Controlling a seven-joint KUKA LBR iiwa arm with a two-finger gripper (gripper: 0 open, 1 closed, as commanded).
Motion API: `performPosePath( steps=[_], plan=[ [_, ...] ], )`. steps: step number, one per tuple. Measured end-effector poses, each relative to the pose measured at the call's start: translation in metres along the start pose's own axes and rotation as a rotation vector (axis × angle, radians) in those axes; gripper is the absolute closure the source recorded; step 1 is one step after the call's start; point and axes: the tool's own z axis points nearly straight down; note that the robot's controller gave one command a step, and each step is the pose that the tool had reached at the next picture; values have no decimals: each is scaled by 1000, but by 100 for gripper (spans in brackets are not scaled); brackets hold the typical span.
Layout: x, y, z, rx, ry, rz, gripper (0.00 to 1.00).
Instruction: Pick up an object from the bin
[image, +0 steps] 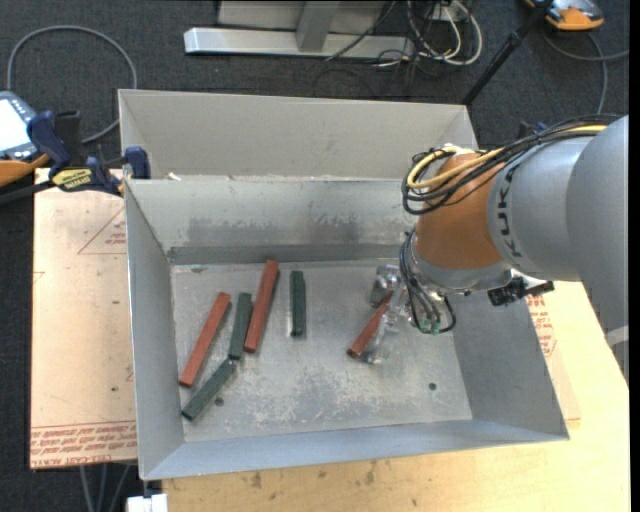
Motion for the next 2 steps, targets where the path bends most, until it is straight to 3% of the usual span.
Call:
performPosePath(
  steps=[1,2],
  plan=[
    [0,-1,0,1,0,-1,100],
    [-16,9,-118,-1,-9,-6,100]
  ],
)
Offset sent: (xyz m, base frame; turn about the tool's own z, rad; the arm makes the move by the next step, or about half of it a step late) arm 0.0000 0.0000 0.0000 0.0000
